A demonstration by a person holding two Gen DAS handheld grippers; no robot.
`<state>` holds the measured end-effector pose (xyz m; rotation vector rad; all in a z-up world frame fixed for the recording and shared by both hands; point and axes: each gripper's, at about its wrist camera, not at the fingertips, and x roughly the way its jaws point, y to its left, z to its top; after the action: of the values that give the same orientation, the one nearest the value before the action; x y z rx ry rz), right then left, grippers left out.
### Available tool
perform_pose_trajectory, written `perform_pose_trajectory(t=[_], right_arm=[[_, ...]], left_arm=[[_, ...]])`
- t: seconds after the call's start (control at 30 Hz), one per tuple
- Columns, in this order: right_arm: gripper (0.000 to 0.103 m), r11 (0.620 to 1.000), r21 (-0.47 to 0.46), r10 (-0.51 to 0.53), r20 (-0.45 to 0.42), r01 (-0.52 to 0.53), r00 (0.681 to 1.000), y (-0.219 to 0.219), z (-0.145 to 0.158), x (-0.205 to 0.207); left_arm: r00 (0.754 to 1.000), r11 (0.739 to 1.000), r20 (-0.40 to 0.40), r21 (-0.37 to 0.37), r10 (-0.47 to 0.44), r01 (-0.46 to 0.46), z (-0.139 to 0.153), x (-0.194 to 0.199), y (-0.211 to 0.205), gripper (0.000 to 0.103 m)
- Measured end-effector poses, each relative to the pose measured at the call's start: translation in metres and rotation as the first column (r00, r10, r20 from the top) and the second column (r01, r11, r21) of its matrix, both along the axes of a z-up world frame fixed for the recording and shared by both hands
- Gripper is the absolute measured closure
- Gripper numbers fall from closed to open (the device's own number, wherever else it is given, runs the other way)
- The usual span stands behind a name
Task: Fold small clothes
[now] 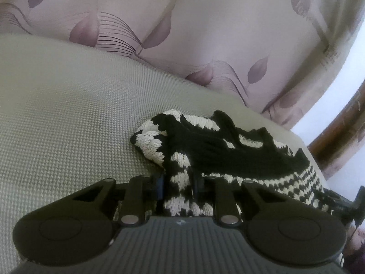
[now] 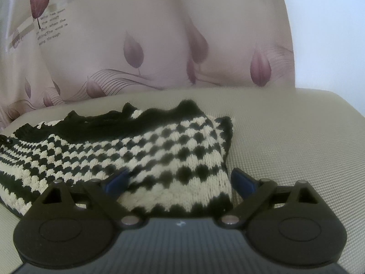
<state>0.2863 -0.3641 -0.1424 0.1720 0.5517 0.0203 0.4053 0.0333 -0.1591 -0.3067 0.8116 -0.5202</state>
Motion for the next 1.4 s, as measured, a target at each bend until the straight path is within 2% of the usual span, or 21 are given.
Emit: perform_pose_trajectory(t=[0.13, 0.3, 0.53, 0.97, 1.4], right_arm=[[0.006, 1.000, -0.005, -0.001, 0.001, 0.001, 1.000, 0.000, 0.000, 0.000], [0.006, 1.000, 0.005, 0.000, 0.001, 0.000, 1.000, 0.000, 0.000, 0.000], [0.006, 1.000, 0.024, -0.002, 0.011, 0.002, 1.000, -0.003, 0.000, -0.002], [0.006, 0.998, 0.062, 0.015, 0.038, -0.018, 0.999, -0.007, 0.002, -0.007], [0.006, 0.995, 0.092, 0.039, 0.070, -0.046, 0.997, -0.011, 0.004, -0.013]], left_arm=[[0.997, 0.992, 0.067, 0.118, 0.036, -0.044, 0.010, -0.014, -0.021, 0.081], [0.991, 0.973, 0.105, 0.206, 0.086, -0.107, 0.023, -0.023, -0.039, 0.084], [0.986, 0.936, 0.141, 0.325, 0.093, -0.135, 0.035, -0.029, -0.060, 0.085], [0.980, 0.893, 0.162, 0.413, 0.118, -0.176, 0.039, -0.037, -0.075, 0.086], [0.979, 0.870, 0.158, 0.456, 0.130, -0.189, 0.037, -0.035, -0.083, 0.086]])
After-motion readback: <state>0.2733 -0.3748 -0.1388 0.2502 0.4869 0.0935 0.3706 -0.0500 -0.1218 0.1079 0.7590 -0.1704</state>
